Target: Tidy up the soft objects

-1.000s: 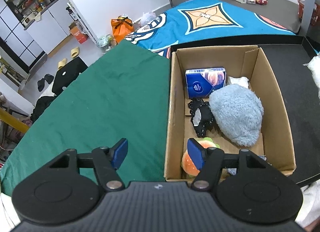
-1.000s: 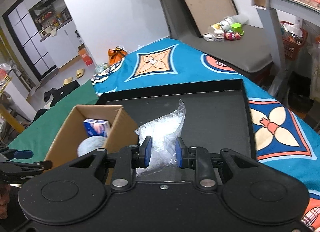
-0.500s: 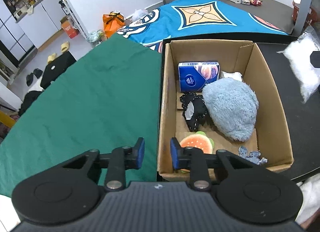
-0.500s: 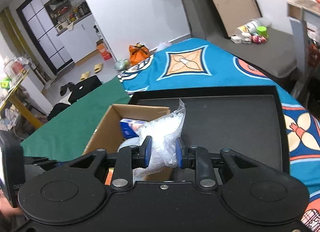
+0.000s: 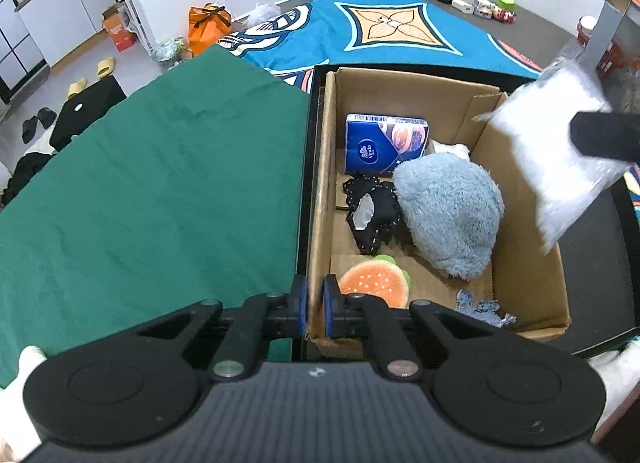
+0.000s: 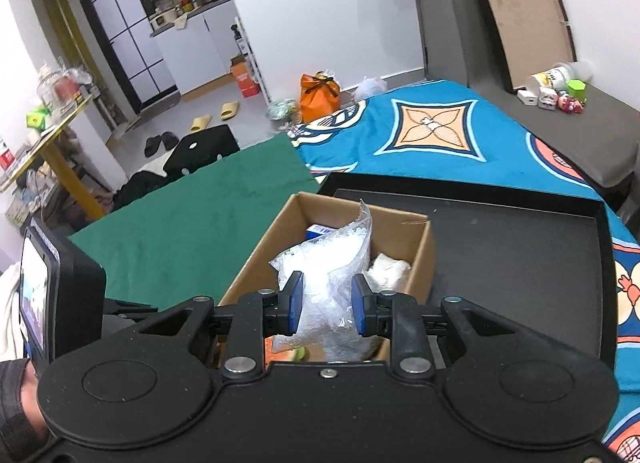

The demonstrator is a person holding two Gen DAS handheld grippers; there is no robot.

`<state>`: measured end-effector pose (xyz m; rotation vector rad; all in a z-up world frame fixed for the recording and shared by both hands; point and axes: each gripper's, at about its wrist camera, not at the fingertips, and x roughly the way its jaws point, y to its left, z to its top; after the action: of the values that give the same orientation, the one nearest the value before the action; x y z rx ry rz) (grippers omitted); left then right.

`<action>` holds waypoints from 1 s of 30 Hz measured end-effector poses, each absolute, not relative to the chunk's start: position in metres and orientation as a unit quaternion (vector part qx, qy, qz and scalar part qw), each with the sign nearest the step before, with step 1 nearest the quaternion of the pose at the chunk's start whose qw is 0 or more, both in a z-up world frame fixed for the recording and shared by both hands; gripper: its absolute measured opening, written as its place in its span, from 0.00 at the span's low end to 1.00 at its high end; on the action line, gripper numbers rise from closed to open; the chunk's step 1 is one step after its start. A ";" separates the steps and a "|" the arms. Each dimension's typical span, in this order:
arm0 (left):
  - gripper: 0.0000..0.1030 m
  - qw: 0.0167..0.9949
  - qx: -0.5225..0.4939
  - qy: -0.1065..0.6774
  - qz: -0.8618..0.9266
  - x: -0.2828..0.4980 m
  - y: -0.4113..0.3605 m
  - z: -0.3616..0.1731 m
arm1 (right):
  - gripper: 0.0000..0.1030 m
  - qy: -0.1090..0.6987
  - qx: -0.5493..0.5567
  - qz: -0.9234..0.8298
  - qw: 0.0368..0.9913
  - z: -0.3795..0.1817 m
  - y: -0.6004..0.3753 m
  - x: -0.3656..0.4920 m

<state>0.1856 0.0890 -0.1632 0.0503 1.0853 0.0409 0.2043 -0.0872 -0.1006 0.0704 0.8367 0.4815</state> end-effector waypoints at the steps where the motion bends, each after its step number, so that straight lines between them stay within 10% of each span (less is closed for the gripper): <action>1: 0.07 0.857 0.019 0.515 0.016 0.185 0.090 -0.163 | 0.26 0.402 0.034 0.241 0.883 -0.101 -0.084 0.204; 5: 0.07 0.859 0.010 0.512 0.008 0.184 0.093 -0.163 | 0.43 0.399 0.022 0.238 0.885 -0.101 -0.077 0.201; 18: 0.07 0.860 0.005 0.510 0.006 0.185 0.095 -0.163 | 0.45 0.416 0.036 0.167 0.893 -0.105 -0.109 0.193; 30: 0.11 0.854 0.019 0.519 0.019 0.186 0.089 -0.152 | 0.71 0.402 0.054 0.152 0.901 -0.090 -0.136 0.183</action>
<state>0.1860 0.0893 -0.1519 0.0394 1.0920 0.0400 0.1826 -0.1363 -0.0901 0.1126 0.8315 0.3144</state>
